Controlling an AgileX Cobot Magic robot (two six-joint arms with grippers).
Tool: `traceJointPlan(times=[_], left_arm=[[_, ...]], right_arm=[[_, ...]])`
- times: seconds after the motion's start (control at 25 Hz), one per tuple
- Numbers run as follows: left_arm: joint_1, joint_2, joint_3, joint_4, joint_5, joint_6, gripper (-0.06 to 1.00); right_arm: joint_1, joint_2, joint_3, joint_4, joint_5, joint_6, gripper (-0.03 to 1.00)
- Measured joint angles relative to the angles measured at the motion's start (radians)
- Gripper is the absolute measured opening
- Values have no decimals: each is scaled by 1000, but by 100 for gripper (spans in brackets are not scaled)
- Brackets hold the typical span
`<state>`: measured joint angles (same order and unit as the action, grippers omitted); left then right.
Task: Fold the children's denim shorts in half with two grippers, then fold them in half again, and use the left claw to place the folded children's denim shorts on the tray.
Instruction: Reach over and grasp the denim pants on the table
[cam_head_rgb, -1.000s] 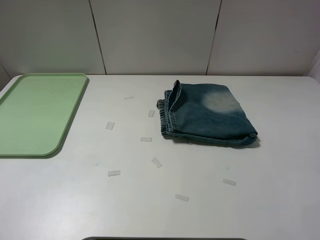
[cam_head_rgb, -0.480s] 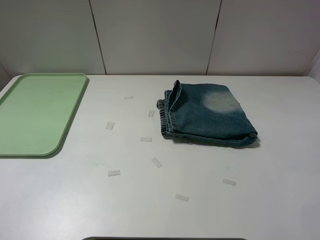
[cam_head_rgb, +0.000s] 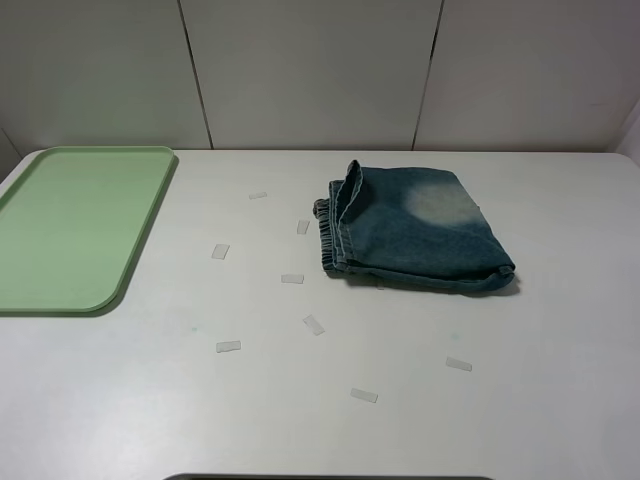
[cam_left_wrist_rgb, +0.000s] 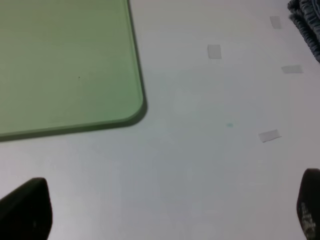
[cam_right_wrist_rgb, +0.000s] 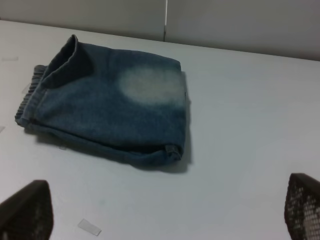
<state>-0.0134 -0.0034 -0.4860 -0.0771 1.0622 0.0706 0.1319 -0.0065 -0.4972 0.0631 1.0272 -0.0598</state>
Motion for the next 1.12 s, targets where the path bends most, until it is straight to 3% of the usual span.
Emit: traceJointPlan(times=[0.32,0.68,0.92,1.12], left_arm=[[0,232,-140,0,56,0,97],[0,596,-353,-8,-19,-3,97],[-1,871,-388,-125,-74,32,97],[-36,1088,-389,-234,-198,103,98]], right_arm=[[0,0,0,1,0,0,70],[0,0,0,1,0,0,70],[0,0,0,1,0,0,70],[0,0,0,1,0,0,70]])
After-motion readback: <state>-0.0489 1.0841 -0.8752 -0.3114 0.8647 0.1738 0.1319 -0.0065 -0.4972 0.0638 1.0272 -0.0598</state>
